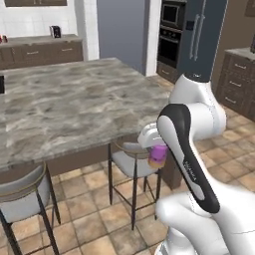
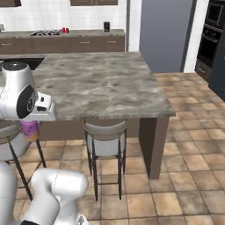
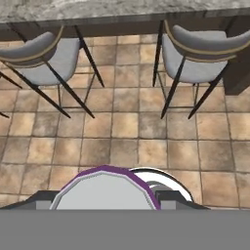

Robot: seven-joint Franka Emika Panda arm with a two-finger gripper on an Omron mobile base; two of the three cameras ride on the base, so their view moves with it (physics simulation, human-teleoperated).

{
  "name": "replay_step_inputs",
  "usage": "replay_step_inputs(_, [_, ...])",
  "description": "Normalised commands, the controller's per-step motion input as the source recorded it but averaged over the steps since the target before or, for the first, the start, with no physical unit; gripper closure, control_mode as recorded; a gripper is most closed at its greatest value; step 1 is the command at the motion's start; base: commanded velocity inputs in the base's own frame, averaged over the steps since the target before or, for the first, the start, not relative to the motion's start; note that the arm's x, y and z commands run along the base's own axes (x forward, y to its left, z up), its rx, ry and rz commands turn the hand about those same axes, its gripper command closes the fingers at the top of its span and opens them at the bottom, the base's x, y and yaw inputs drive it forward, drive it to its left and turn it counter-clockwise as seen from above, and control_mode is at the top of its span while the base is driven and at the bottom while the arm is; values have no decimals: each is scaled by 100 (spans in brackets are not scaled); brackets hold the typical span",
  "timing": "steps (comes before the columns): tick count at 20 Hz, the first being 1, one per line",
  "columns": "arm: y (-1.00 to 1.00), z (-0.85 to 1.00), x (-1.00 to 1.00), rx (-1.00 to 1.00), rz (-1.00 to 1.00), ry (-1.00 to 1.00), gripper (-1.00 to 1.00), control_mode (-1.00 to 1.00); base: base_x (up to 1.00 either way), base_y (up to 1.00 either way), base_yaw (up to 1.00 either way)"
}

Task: Four empty soda cans are scattered around the kitchen. Gather all the cans and cluster them next to the stove for recycling.

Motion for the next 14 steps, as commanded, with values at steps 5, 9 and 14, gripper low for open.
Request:
replay_step_inputs(5, [0,0,0,0,0,0,100,100,0,-100,0])
replay_step_inputs(9, [0,0,0,0,0,0,100,100,0,-100,0])
replay_step_inputs(14, [0,0,0,0,0,0,100,100,0,-100,0])
